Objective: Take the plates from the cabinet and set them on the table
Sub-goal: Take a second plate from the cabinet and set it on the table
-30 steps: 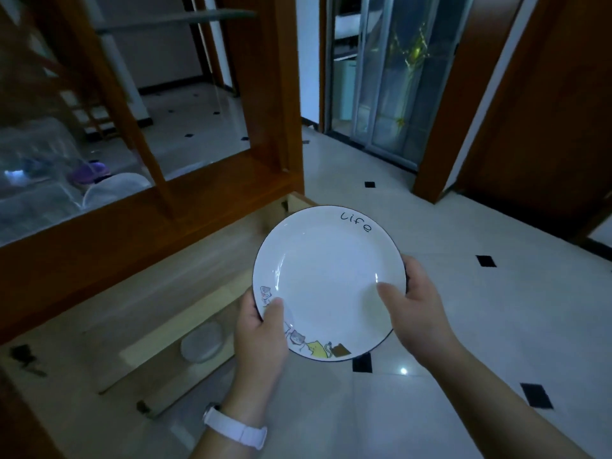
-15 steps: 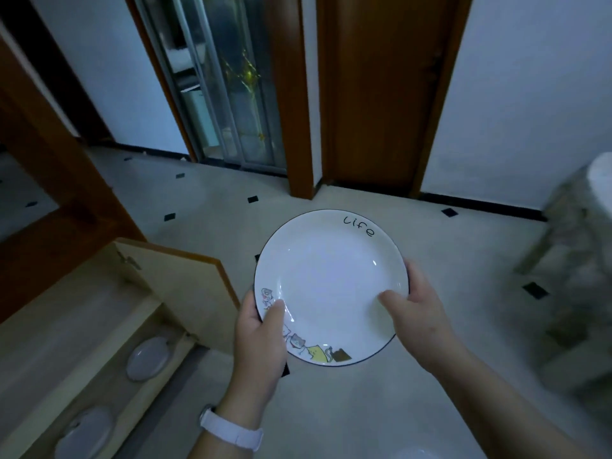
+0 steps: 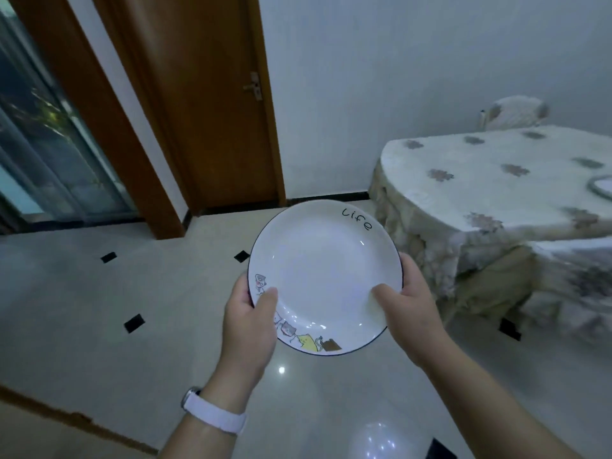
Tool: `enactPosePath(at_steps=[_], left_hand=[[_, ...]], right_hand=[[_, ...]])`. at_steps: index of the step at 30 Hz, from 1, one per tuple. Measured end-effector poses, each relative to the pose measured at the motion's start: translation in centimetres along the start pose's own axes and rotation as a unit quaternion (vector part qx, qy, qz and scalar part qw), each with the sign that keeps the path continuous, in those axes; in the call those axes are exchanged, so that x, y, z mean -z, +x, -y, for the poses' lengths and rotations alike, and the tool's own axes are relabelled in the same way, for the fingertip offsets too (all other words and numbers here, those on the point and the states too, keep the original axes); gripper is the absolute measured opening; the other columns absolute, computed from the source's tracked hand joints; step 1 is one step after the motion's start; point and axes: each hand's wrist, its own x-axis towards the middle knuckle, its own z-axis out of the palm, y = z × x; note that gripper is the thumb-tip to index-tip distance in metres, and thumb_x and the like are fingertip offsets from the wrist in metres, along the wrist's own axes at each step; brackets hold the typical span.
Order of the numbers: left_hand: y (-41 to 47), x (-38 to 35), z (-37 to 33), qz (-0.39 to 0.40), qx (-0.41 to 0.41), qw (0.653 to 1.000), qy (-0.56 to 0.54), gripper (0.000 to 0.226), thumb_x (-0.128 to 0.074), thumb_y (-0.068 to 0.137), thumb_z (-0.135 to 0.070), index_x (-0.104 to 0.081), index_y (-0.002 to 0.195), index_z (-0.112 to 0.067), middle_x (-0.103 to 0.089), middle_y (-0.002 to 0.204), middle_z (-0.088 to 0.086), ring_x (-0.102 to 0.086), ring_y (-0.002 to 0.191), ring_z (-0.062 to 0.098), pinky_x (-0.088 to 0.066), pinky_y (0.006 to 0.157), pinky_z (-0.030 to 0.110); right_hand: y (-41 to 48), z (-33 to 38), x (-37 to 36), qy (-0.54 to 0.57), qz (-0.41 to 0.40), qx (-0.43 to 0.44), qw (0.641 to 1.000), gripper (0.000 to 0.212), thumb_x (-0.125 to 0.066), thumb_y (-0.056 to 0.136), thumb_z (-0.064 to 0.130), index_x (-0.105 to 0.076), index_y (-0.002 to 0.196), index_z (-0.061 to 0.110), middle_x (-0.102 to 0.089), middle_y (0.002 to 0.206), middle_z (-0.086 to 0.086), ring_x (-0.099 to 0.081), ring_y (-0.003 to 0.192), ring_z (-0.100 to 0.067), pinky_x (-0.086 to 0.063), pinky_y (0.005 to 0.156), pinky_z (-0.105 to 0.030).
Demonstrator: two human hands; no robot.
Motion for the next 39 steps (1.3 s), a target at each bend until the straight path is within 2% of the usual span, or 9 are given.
enactPosePath(at_steps=[4,8,15,18,24,30,33,35,39], left_hand=[[2.0,-4.1,0.2,0.055,-0.003,0.998,-0.011,0.030,-0.050,0.093,0.000,-0.067,0.102,-0.022,-0.075,0.095,-0.004,-0.070,0.091,0.021,-0.055,0.076,0.036],[5.1,-7.8,1.0,0.115,-0.003,0.993,-0.018,0.031,-0.050,0.094,-0.001,-0.067,0.105,-0.024,-0.075,0.099,-0.005,-0.070,0.094,0.018,-0.055,0.079,0.037],[13.4,-14.5,1.4,0.240,0.017,0.970,-0.046,0.029,-0.049,0.095,-0.001,-0.067,0.105,-0.022,-0.075,0.098,-0.001,-0.070,0.095,0.025,-0.057,0.083,0.046],[17.0,-17.0,1.4,0.291,0.021,0.954,-0.065,0.034,-0.048,0.094,0.002,-0.066,0.111,-0.021,-0.074,0.105,0.001,-0.069,0.100,0.025,-0.055,0.087,0.049],[21.4,-21.4,1.8,0.384,0.027,0.919,-0.089,0.036,-0.048,0.094,0.006,-0.067,0.111,-0.020,-0.074,0.104,0.000,-0.069,0.100,0.025,-0.055,0.084,0.042],[22.1,-25.3,2.2,0.444,0.057,0.890,-0.092,0.038,-0.047,0.094,0.005,-0.068,0.107,-0.025,-0.075,0.100,-0.004,-0.070,0.095,0.017,-0.055,0.076,0.031],[21.7,-27.8,2.4,0.471,0.068,0.875,-0.088,0.038,-0.047,0.094,0.005,-0.068,0.105,-0.024,-0.076,0.097,-0.005,-0.071,0.091,0.014,-0.054,0.069,0.023],[21.2,-29.6,2.5,0.492,0.072,0.863,-0.088,0.038,-0.047,0.093,0.006,-0.068,0.105,-0.023,-0.075,0.098,-0.003,-0.070,0.091,0.016,-0.053,0.071,0.027],[19.7,-33.2,2.9,0.518,0.076,0.848,-0.086,0.042,-0.045,0.093,0.008,-0.070,0.103,-0.024,-0.075,0.100,0.001,-0.070,0.093,0.020,-0.053,0.075,0.033]], right_hand=[[1.6,-0.4,3.1,-0.009,-0.068,-0.005,0.998,0.048,-0.048,0.064,0.014,-0.059,0.103,0.040,-0.071,0.091,0.008,-0.067,0.085,-0.021,-0.056,0.071,-0.042],[3.5,-0.7,5.2,-0.007,-0.131,0.003,0.991,0.049,-0.048,0.066,0.012,-0.059,0.107,0.035,-0.071,0.093,0.009,-0.068,0.083,-0.014,-0.054,0.066,-0.032],[9.3,-0.7,7.0,-0.018,-0.246,-0.008,0.969,0.047,-0.048,0.064,0.011,-0.059,0.104,0.035,-0.071,0.088,0.014,-0.066,0.079,-0.010,-0.050,0.059,-0.023],[11.8,-0.4,7.1,-0.022,-0.299,-0.011,0.954,0.047,-0.049,0.064,0.013,-0.059,0.104,0.036,-0.071,0.092,0.010,-0.066,0.084,-0.014,-0.054,0.065,-0.031],[13.7,-0.7,7.1,-0.016,-0.385,-0.019,0.923,0.046,-0.049,0.065,0.012,-0.059,0.105,0.033,-0.072,0.093,0.010,-0.068,0.083,-0.010,-0.052,0.062,-0.023],[14.5,-0.6,8.9,-0.030,-0.444,-0.036,0.895,0.047,-0.048,0.065,0.013,-0.059,0.104,0.036,-0.070,0.091,0.009,-0.067,0.081,-0.012,-0.051,0.059,-0.024],[14.3,-0.6,10.6,-0.030,-0.471,-0.039,0.881,0.050,-0.049,0.065,0.013,-0.058,0.109,0.036,-0.070,0.094,0.010,-0.068,0.086,-0.014,-0.055,0.065,-0.031],[14.1,-0.9,11.9,-0.025,-0.489,-0.040,0.871,0.052,-0.048,0.065,0.013,-0.058,0.112,0.032,-0.071,0.097,0.006,-0.068,0.088,-0.018,-0.055,0.066,-0.034],[13.4,-1.8,14.9,-0.016,-0.513,-0.036,0.858,0.053,-0.047,0.066,0.011,-0.058,0.115,0.030,-0.071,0.097,0.007,-0.068,0.087,-0.015,-0.053,0.063,-0.027]])
